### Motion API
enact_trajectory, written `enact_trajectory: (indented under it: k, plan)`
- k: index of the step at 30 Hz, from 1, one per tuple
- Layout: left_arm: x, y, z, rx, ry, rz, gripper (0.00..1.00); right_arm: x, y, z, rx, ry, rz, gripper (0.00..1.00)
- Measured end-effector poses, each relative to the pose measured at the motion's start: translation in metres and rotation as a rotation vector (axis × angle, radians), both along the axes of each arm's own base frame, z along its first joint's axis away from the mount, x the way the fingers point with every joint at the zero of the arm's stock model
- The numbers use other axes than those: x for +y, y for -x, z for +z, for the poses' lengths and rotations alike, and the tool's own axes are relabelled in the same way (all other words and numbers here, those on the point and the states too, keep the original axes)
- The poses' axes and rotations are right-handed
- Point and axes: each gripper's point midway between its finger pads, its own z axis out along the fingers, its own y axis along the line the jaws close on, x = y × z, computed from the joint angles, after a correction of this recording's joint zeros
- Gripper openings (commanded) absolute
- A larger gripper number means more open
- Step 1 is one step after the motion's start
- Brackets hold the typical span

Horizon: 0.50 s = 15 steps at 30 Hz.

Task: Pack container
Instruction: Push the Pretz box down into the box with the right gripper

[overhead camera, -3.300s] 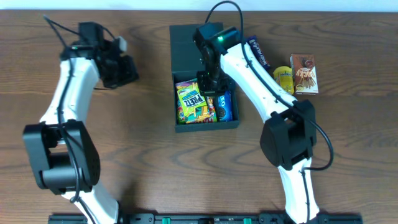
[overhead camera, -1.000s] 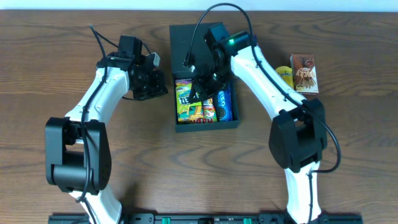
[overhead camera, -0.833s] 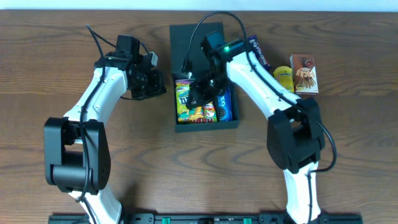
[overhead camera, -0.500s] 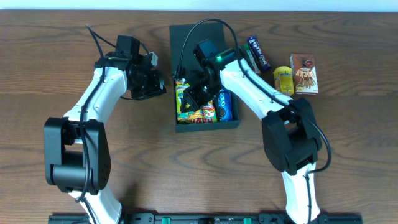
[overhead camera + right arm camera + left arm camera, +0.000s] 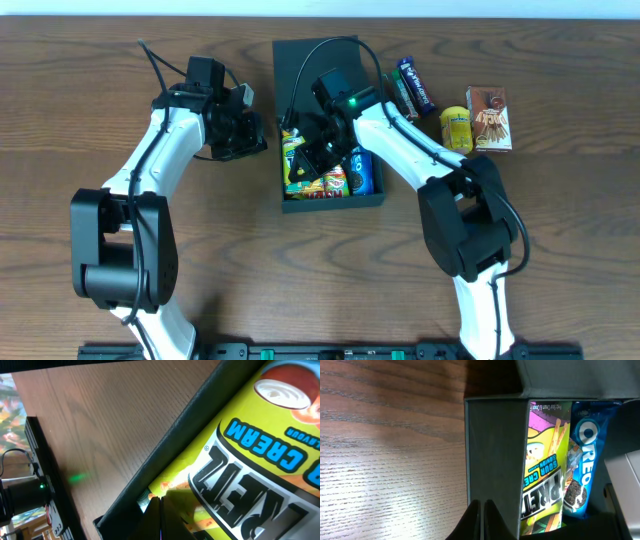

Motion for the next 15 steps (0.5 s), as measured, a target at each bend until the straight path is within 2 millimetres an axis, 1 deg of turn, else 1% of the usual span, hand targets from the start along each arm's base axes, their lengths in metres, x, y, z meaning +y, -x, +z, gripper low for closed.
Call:
enact_trajectory:
  k: [5, 7, 8, 9, 12, 15]
  plan:
    - [0.0, 0.0, 0.0, 0.0, 0.0, 0.0, 0.06, -0.003, 0.004, 0.002, 0.033, 0.008, -0.007, 0.01]
    - [0.0, 0.0, 0.0, 0.0, 0.0, 0.0, 0.06, -0.007, 0.003, 0.007, 0.049, 0.007, -0.015, 0.01]
    - [0.0, 0.0, 0.0, 0.0, 0.0, 0.0, 0.06, -0.008, -0.001, 0.013, 0.05, 0.0, -0.022, 0.01]
    - [0.0, 0.0, 0.0, -0.001, 0.0, 0.0, 0.06, -0.01, -0.007, 0.02, 0.042, -0.012, -0.031, 0.01]
    - [0.0, 0.0, 0.0, -0.002, 0.0, 0.0, 0.06, -0.018, -0.036, 0.047, -0.024, -0.061, -0.066, 0.01]
    - [0.0, 0.0, 0.0, -0.002, 0.0, 0.0, 0.06, -0.037, -0.068, 0.08, -0.131, -0.108, -0.116, 0.01]
